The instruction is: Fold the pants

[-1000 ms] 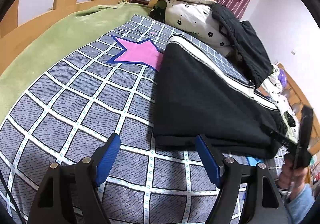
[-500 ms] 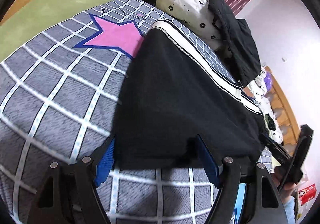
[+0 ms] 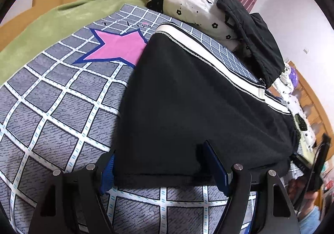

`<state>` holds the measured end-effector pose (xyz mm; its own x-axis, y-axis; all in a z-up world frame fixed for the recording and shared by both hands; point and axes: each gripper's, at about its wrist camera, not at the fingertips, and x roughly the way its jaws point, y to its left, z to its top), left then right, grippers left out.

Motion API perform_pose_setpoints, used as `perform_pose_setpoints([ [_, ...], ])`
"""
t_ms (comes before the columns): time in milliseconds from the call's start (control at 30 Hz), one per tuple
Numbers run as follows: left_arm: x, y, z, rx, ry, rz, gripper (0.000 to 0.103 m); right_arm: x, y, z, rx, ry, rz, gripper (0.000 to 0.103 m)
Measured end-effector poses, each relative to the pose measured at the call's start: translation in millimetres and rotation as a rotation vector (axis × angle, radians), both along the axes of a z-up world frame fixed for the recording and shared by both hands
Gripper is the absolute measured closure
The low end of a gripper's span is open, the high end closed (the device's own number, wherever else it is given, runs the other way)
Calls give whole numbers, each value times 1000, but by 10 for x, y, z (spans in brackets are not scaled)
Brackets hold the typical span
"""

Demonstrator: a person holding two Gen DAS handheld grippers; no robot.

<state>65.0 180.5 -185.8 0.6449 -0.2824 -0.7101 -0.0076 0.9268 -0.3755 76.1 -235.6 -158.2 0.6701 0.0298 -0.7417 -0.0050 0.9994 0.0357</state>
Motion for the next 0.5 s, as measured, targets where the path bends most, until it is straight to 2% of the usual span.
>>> perform_pose_setpoints([
  [233, -14, 15, -5, -2, -16, 8, 29, 25, 113, -91, -67, -20, 23, 58],
  [500, 25, 108, -27, -98, 5, 2, 29, 94, -17, -128, 52, 14, 15, 56],
])
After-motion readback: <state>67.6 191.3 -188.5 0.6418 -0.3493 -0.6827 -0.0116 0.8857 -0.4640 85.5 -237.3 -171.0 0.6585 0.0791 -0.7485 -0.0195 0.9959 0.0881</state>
